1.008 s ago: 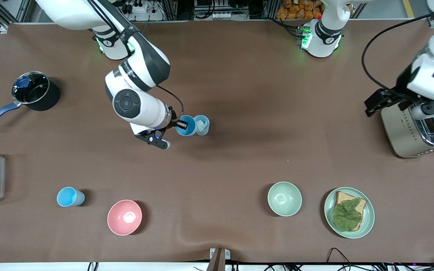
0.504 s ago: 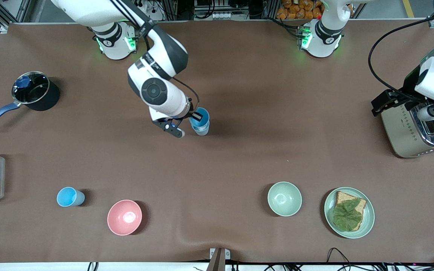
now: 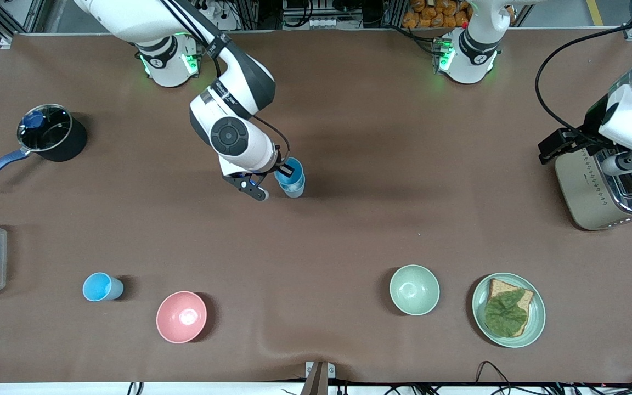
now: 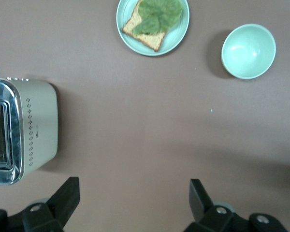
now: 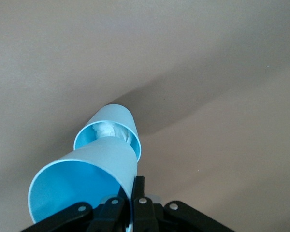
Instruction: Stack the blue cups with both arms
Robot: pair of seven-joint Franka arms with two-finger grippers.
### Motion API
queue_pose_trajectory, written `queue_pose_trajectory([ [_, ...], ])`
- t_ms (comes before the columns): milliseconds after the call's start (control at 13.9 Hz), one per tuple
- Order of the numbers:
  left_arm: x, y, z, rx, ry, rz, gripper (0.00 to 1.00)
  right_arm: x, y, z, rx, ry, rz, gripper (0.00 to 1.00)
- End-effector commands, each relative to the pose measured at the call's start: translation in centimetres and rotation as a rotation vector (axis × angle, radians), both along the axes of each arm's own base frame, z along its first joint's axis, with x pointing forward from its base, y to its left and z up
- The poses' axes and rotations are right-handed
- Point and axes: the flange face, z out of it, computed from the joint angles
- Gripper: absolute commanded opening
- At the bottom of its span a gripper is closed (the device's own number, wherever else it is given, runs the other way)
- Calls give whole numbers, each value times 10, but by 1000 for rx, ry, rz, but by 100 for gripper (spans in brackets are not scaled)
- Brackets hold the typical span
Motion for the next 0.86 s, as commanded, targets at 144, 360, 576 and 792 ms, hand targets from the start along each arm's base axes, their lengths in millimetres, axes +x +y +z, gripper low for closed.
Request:
queue_pose_trajectory([
  [144, -8, -1, 3, 13, 24, -1, 100, 1, 0, 0, -18, -6, -23, 100],
  [360, -8, -1, 3, 5, 24, 1, 100, 21, -37, 31, -58, 12, -27, 100],
  [576, -7, 3, 6, 1, 18, 1, 100, 45, -98, 59, -24, -5, 130, 100],
  [792, -7, 0, 9, 1, 12, 1, 100, 72, -189, 82, 35, -6, 294, 100],
])
